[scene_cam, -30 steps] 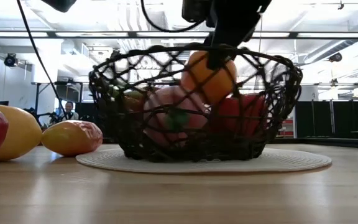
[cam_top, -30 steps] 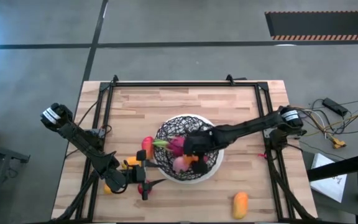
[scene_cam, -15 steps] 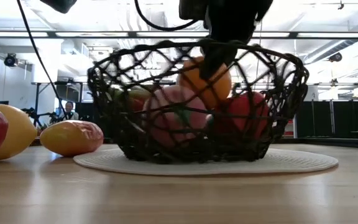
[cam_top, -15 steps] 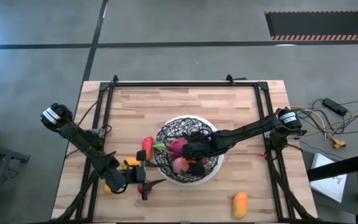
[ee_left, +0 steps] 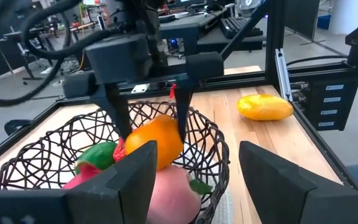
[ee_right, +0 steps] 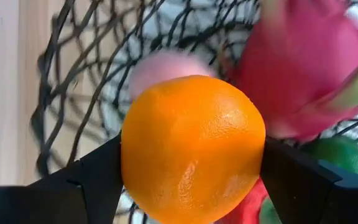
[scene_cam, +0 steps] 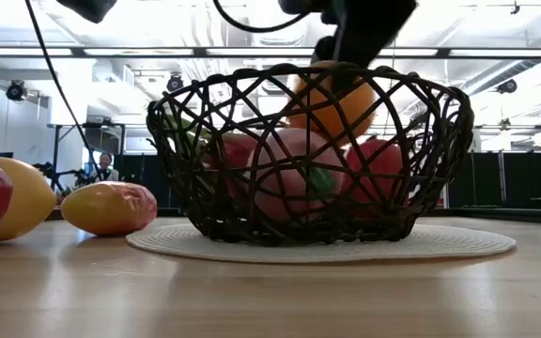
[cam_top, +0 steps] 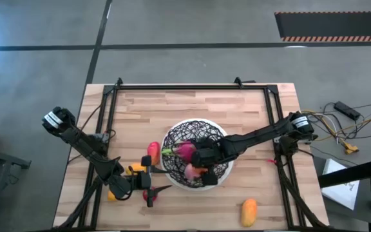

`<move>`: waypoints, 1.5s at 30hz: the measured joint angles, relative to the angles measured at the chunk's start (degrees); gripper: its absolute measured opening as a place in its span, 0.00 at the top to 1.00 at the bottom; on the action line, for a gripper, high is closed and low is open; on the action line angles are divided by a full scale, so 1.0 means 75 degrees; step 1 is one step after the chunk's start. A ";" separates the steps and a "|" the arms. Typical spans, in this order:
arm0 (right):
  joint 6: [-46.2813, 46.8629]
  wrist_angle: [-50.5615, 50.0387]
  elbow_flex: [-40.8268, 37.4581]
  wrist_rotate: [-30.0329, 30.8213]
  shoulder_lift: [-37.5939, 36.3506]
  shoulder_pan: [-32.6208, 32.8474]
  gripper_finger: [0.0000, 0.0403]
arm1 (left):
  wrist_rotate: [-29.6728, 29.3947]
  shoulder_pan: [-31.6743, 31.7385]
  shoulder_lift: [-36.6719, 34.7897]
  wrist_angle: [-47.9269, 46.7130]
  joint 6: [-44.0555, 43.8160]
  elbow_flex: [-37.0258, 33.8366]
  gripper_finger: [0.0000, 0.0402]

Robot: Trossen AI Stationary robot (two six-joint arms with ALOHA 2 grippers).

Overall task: Build produce basket
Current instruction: Put the orange into the basket, then put the yellow mango into the basket

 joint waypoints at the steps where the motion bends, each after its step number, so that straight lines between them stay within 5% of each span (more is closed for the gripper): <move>1: -0.0012 -0.0101 0.0000 -0.0063 0.0000 0.0000 0.24 | -0.0001 0.0000 0.0000 0.0007 0.0000 0.0000 0.47; 19: -0.1050 -0.0197 -0.0428 -0.0111 0.0559 -0.0029 0.24 | -0.0033 0.0000 0.0000 0.0006 -0.0006 -0.0023 0.47; 30: -0.1423 -0.0126 -0.0417 -0.0097 0.0765 -0.0032 0.09 | -0.0024 0.0000 0.0000 0.0006 -0.0010 -0.0029 0.47; 38: -0.1349 -0.0329 -0.0292 -0.0054 0.0308 -0.0034 0.08 | -0.0020 0.0000 0.0000 0.0008 -0.0011 -0.0029 0.47; 45: -0.0939 -0.0450 -0.0259 0.1445 -0.0321 0.0368 0.08 | 0.0017 -0.0001 0.0000 0.0006 -0.0012 -0.0029 0.47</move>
